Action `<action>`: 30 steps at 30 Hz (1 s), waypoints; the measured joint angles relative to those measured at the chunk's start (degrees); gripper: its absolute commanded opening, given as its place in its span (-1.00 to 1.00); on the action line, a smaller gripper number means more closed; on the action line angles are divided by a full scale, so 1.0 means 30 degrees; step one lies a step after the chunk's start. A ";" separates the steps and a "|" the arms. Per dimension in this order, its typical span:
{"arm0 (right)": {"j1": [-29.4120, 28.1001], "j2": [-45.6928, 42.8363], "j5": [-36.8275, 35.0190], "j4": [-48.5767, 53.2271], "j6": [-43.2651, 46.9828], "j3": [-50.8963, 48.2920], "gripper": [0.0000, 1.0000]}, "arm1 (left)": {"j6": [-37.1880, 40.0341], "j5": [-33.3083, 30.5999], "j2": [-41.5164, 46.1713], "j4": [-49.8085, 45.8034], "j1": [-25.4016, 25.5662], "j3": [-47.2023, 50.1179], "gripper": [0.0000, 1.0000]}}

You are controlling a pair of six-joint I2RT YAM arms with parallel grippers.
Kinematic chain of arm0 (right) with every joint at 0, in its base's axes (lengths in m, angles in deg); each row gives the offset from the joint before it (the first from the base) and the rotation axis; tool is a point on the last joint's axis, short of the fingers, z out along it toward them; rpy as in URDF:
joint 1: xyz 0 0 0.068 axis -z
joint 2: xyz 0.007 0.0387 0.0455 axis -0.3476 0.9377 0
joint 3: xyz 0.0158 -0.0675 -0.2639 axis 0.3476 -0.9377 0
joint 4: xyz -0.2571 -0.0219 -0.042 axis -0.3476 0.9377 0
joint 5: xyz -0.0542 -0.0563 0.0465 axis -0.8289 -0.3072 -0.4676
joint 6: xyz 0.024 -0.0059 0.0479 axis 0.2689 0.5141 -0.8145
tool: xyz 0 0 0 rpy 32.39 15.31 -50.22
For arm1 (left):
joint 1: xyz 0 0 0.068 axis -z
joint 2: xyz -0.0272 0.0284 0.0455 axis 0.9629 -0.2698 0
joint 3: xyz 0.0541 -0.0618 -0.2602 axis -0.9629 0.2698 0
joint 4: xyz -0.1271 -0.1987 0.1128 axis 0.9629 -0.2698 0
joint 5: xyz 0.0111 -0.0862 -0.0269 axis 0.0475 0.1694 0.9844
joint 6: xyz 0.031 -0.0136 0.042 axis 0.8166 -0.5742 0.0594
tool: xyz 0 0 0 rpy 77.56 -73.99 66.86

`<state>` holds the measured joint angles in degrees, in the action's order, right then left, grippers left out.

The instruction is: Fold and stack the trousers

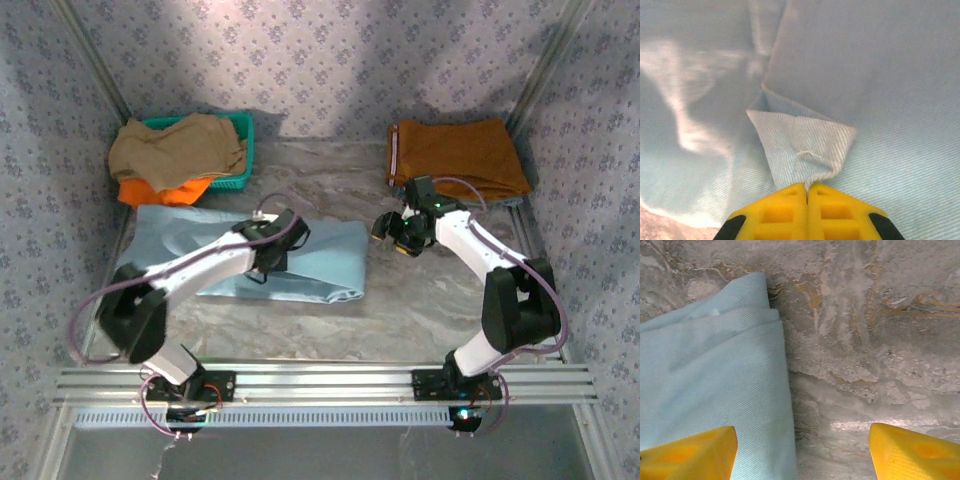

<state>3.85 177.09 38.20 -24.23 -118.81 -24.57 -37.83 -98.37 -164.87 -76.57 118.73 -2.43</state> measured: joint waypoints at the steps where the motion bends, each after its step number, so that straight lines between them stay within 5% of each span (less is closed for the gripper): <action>1: -0.0102 -0.0015 0.0051 -0.0051 0.0000 0.0000 0.43 | -0.0510 -0.0350 0.1122 -0.0007 0.0000 0.0772 -1.00; 4: -0.0452 -0.0015 0.0204 -0.0153 0.0058 0.0000 0.43 | -0.1902 -0.0998 0.4481 0.0058 0.0000 0.3308 -1.00; 5: -0.0554 -0.0015 0.0219 -0.0189 0.0066 0.0000 0.43 | -0.2317 -0.1035 0.5384 0.0131 0.0000 0.4138 -0.84; 9: -0.0867 0.0044 0.0444 -0.0342 0.0073 0.0007 0.44 | -0.3126 -0.0503 0.6543 0.1100 0.0000 0.6637 0.56; 11: -0.0962 0.0095 0.0503 -0.0342 0.0080 0.0007 0.44 | -0.3184 0.0080 0.6156 0.1588 0.0000 0.7249 0.96; 17: -0.1056 0.0087 0.0546 -0.0350 0.0138 0.0007 0.44 | -0.2812 0.0656 0.6492 0.1377 -0.0299 0.6725 0.95; 22: -0.1049 0.0015 0.0466 -0.0357 0.0146 0.0007 0.45 | -0.1035 0.3308 0.7242 0.2674 -0.6105 0.4772 0.54; 25: -0.1005 0.0022 0.0466 -0.0379 0.0146 0.0007 0.44 | 0.0095 0.5005 0.4772 0.3745 -0.8437 0.3446 0.46; 30: -0.0765 0.0240 0.0474 -0.0423 0.0583 0.0007 0.44 | 0.2004 0.7417 -0.1362 0.5158 -0.8670 0.0240 0.70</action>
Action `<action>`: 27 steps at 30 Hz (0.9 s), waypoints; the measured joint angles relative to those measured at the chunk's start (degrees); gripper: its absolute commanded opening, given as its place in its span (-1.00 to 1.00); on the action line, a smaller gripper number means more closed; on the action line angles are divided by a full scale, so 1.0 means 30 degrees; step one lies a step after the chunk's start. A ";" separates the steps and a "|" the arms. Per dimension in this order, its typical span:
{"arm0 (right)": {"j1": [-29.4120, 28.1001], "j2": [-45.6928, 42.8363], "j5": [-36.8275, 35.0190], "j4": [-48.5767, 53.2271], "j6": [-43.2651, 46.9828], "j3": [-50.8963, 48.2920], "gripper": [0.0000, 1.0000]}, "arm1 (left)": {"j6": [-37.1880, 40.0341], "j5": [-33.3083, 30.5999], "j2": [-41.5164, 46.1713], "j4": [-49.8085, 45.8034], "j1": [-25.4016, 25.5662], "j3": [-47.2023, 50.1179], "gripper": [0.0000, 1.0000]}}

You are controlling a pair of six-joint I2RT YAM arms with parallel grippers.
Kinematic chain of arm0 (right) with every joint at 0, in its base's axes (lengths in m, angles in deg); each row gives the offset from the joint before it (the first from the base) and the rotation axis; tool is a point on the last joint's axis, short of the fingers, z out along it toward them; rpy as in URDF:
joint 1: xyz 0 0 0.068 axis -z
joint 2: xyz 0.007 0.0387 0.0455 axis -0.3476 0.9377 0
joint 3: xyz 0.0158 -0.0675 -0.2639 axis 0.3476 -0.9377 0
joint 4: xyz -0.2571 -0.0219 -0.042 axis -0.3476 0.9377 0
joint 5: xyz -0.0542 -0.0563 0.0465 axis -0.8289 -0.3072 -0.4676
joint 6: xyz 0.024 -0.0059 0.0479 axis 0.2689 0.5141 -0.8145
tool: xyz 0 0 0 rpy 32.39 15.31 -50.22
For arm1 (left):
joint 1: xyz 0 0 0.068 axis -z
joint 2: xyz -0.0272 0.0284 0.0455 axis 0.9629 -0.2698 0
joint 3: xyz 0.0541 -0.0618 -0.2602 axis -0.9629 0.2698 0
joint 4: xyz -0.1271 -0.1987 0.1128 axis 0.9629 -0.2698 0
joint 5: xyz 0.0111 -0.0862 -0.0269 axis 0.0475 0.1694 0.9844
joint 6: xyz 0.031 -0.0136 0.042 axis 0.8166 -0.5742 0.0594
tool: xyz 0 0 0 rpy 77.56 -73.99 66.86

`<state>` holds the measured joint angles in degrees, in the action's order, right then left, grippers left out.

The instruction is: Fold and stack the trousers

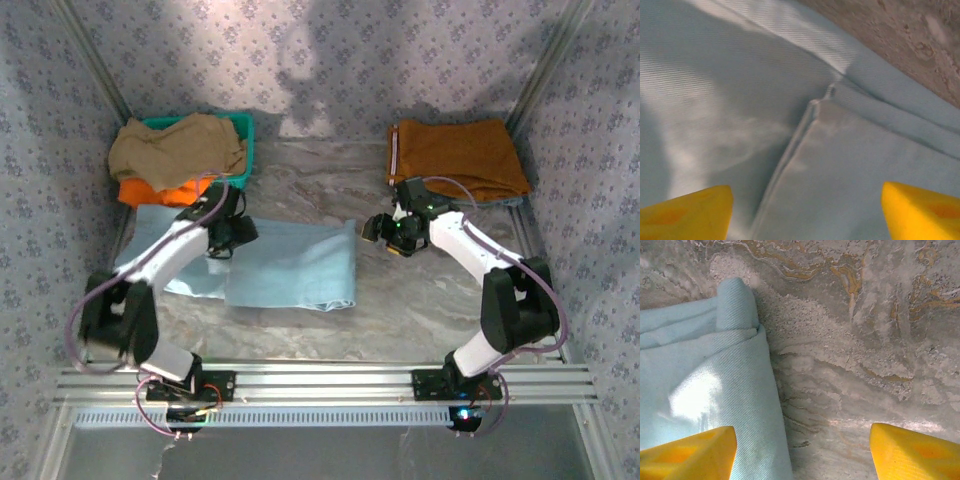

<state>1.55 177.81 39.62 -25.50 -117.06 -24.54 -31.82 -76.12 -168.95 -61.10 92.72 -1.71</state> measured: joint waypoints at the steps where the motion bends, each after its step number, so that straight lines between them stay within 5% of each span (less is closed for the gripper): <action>1: 0.0066 0.0146 0.0000 0.0000 0.0102 0.0000 0.44 | 0.0386 0.0313 -0.1056 0.0044 0.0000 -0.0721 0.73; 7: 0.0306 0.0699 0.0109 -0.0015 0.0561 0.0000 0.46 | 0.2200 0.0372 -0.4626 -0.0175 -0.0015 -0.3927 0.58; 18: -0.2586 0.1800 0.1821 -0.0765 0.2047 0.0066 0.63 | 0.4051 0.1115 -0.5603 -0.0044 -0.0109 -0.4364 -0.95; 27: -0.2637 0.3854 0.0874 -0.0051 0.3628 0.1596 0.49 | 0.4758 0.1668 -0.5574 0.0233 -0.0109 -0.4204 -1.00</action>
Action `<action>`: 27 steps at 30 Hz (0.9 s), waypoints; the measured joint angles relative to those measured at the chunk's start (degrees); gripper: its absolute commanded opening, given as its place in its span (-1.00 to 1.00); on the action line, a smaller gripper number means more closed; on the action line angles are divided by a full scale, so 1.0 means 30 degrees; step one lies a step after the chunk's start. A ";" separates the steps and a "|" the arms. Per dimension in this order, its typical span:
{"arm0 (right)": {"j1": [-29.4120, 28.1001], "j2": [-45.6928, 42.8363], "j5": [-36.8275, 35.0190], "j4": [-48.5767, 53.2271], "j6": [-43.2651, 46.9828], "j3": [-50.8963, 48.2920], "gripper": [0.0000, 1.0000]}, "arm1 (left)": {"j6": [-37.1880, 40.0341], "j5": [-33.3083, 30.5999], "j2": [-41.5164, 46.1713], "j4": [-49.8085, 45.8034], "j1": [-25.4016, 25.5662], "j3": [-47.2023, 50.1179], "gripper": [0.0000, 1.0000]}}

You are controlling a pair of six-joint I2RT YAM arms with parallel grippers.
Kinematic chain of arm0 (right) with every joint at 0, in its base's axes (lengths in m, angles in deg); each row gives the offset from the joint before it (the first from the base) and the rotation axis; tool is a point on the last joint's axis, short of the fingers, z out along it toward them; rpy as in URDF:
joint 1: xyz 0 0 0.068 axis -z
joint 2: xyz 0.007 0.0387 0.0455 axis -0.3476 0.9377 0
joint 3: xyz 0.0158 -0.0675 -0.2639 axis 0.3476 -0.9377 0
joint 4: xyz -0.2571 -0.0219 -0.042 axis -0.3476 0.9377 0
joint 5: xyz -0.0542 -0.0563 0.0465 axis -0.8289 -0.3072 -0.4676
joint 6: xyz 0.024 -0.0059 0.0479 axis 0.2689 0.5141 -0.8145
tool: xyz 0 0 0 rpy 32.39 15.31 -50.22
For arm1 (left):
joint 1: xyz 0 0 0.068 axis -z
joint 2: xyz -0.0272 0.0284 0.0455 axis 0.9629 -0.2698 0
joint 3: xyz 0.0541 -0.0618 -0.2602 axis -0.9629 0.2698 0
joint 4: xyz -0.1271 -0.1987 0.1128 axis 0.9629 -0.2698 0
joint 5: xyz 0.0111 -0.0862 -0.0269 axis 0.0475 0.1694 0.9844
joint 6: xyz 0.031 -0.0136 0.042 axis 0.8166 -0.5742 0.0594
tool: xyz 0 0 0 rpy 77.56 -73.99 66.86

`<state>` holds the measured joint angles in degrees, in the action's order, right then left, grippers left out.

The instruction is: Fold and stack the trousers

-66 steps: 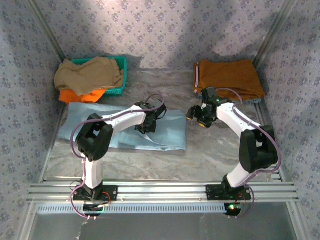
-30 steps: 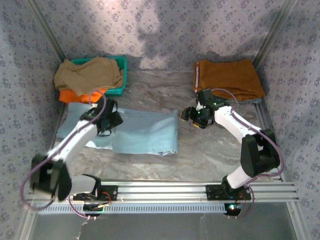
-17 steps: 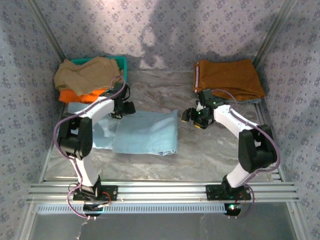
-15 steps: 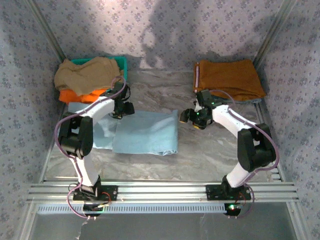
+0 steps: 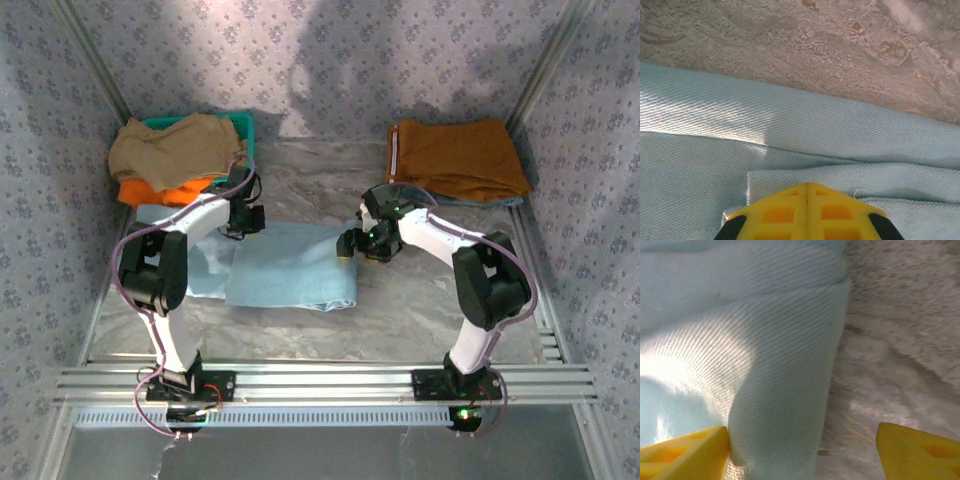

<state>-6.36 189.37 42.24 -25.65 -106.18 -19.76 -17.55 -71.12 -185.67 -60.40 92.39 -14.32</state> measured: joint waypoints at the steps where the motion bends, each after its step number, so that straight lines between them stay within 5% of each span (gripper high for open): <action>1: 0.0117 0.0313 -0.0248 0.0160 0.0240 0.0299 0.47 | 0.0066 0.0044 0.0015 0.0022 0.0000 0.0022 -1.00; 7: 0.0597 0.0823 -0.2353 0.0831 0.0933 -0.0182 0.40 | 0.0240 0.0321 0.0284 0.0022 0.0000 0.0029 -0.95; 12: 0.0692 0.0619 -0.3220 0.0590 0.0903 -0.1246 0.46 | 0.0393 0.0568 0.0510 0.0007 0.0029 0.0029 0.09; 13: 0.0597 0.0590 -0.3308 0.0590 0.0911 -0.1246 0.46 | 0.0350 0.0561 0.0517 -0.0007 0.0087 0.0029 0.14; 27: -0.0299 0.0503 -0.4065 0.1996 0.0845 -0.0182 0.48 | 0.0306 -0.1668 0.0678 -0.0663 0.1814 0.0109 0.00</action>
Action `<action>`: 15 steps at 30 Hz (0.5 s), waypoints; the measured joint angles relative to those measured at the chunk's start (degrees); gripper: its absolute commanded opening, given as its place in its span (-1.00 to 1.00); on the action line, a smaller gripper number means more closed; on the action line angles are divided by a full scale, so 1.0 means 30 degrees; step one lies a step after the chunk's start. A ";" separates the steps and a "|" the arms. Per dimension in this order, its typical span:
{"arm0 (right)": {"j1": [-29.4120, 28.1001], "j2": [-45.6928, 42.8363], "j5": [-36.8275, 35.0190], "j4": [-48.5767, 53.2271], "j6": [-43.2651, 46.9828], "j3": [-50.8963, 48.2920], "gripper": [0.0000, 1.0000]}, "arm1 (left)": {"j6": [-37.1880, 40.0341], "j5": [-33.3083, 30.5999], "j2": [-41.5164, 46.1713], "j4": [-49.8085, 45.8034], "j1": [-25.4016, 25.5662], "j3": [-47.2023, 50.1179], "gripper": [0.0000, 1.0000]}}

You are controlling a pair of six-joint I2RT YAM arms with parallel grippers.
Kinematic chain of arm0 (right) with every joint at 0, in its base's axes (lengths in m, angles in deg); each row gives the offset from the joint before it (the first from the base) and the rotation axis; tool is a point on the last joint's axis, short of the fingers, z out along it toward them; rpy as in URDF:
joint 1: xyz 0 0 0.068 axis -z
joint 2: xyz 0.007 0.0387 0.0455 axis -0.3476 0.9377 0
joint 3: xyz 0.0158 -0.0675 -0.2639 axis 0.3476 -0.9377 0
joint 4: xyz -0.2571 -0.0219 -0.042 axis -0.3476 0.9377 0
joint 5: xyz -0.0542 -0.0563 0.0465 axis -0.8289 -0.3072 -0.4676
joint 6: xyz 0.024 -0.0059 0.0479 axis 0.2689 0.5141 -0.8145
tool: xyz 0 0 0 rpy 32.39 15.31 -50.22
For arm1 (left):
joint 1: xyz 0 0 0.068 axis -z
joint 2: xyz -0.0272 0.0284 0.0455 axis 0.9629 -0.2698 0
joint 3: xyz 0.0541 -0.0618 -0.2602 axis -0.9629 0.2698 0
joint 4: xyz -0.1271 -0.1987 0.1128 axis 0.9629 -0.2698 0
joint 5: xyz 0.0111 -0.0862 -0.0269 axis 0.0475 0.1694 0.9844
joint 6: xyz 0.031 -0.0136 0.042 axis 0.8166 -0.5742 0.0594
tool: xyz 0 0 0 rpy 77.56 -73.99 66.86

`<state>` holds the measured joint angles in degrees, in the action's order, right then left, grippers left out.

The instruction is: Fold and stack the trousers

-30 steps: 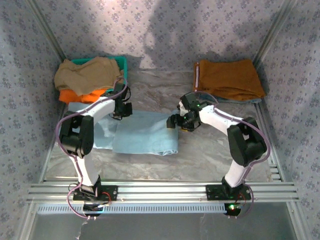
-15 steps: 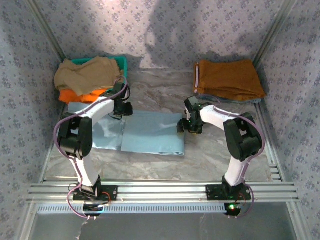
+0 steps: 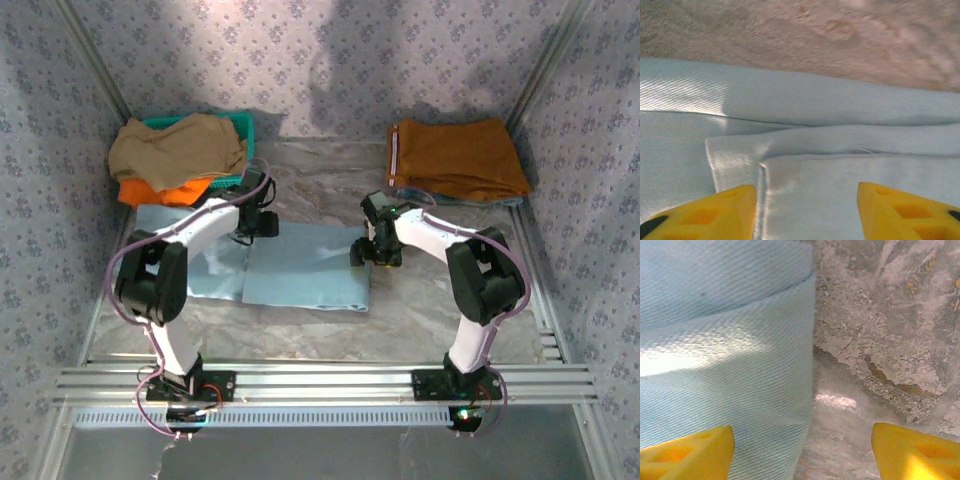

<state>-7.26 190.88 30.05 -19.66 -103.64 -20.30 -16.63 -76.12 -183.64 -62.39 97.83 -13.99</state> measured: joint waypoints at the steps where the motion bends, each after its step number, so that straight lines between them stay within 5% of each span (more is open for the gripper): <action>1: -0.0066 -0.0007 -0.0036 0.0051 0.0000 0.0131 0.48 | 0.0058 -0.0160 -0.0554 -0.0058 -0.0117 -0.0277 -0.03; 8: -0.0197 -0.0561 -0.0284 0.0124 -0.0087 -0.0168 0.47 | 0.0087 -0.0328 -0.2375 0.0284 -0.0452 -0.0925 -1.00; 15: -0.0138 -0.0670 -0.0430 0.0124 -0.0299 -0.0612 0.47 | 0.0087 -0.0262 -0.1370 0.0248 -0.0379 -0.0976 -1.00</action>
<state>-7.67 188.87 28.76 -19.29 -104.54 -22.14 -16.37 -76.91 -187.75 -61.65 96.70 -16.92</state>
